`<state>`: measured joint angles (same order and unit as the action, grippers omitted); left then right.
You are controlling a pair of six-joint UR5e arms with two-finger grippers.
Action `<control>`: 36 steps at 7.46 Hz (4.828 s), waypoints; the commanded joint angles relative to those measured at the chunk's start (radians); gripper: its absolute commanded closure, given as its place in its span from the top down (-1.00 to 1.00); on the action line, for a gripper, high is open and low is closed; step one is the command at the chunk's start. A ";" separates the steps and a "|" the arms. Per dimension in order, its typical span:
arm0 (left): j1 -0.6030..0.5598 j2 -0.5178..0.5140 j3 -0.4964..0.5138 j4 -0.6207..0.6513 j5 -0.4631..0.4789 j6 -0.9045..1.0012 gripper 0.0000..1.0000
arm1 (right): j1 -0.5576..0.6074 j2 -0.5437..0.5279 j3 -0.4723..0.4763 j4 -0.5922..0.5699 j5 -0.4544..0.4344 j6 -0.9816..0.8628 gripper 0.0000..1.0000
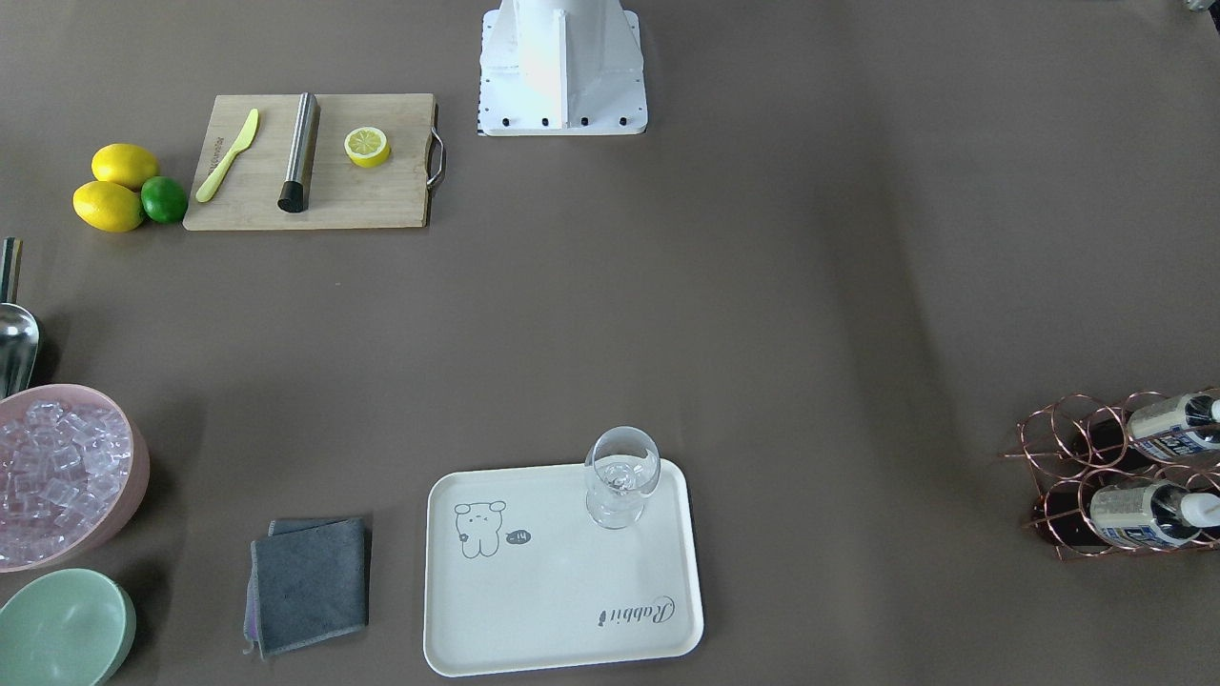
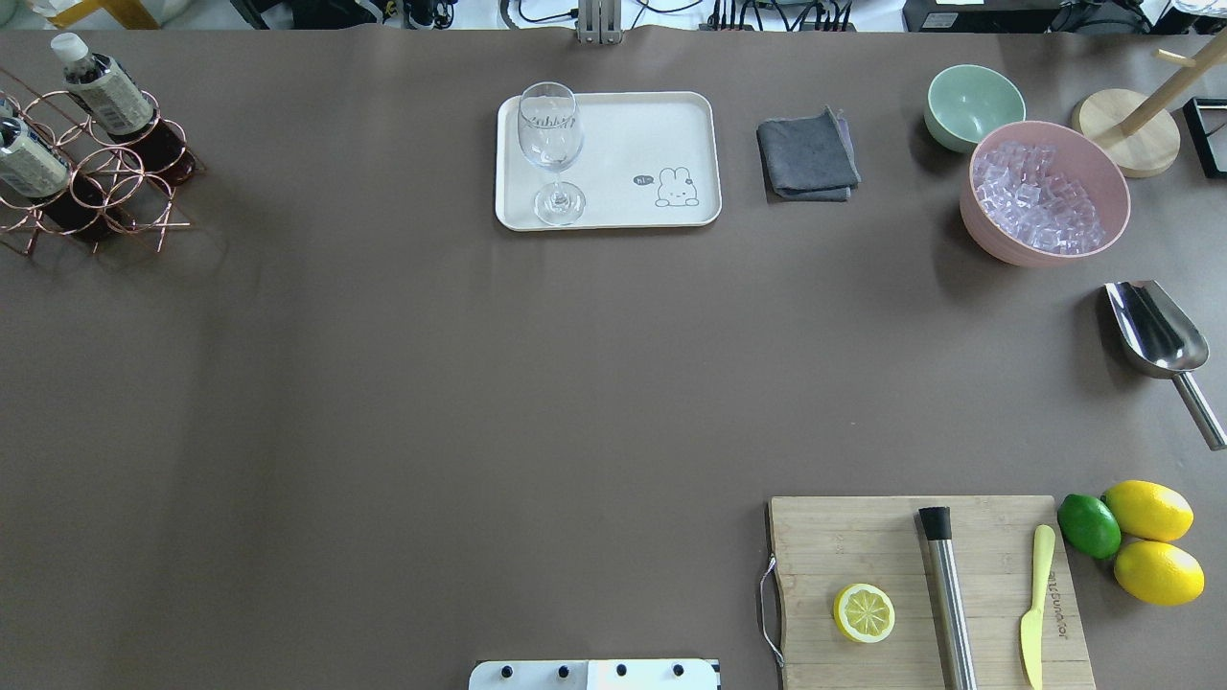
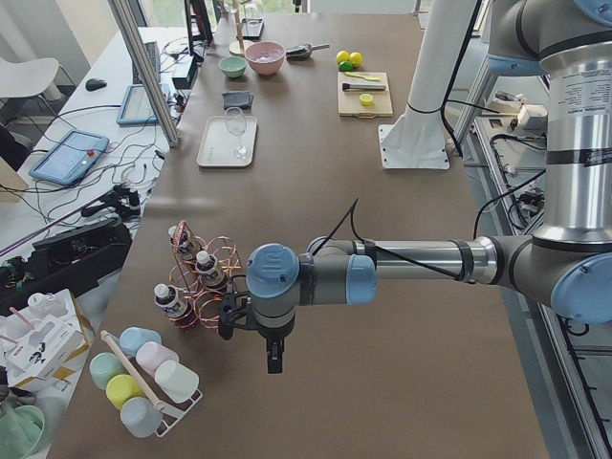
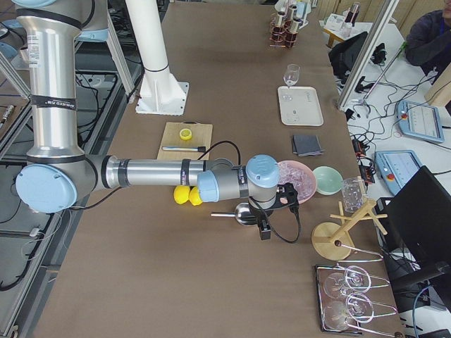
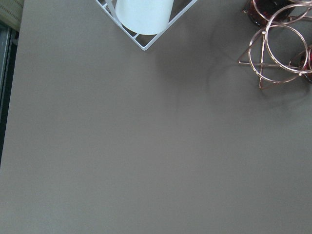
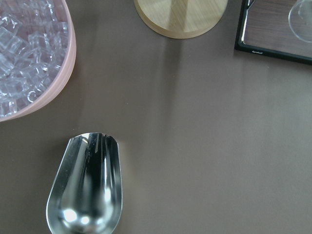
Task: Take tea from basket to plate
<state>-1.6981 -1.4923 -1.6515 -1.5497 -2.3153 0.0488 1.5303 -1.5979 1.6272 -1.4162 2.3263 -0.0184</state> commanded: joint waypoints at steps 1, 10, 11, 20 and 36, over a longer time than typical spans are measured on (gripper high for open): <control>0.002 0.004 0.007 -0.013 -0.001 0.129 0.97 | 0.001 -0.001 -0.003 0.000 -0.001 -0.002 1.00; 0.006 -0.092 -0.008 0.078 0.002 -0.228 0.97 | -0.001 0.006 0.008 -0.012 -0.005 0.003 1.00; 0.009 -0.173 0.005 0.196 0.004 -0.321 0.97 | -0.001 0.010 0.008 -0.027 -0.010 0.003 1.00; 0.070 -0.495 0.133 0.221 0.010 -1.233 0.97 | -0.001 0.007 0.117 -0.228 -0.015 -0.005 1.00; 0.164 -0.595 0.360 -0.020 0.002 -1.874 0.97 | -0.006 0.023 0.105 -0.225 -0.039 0.000 1.00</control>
<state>-1.5580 -2.0836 -1.2997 -1.5448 -2.3129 -1.7626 1.5248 -1.5754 1.7330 -1.6414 2.2872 -0.0184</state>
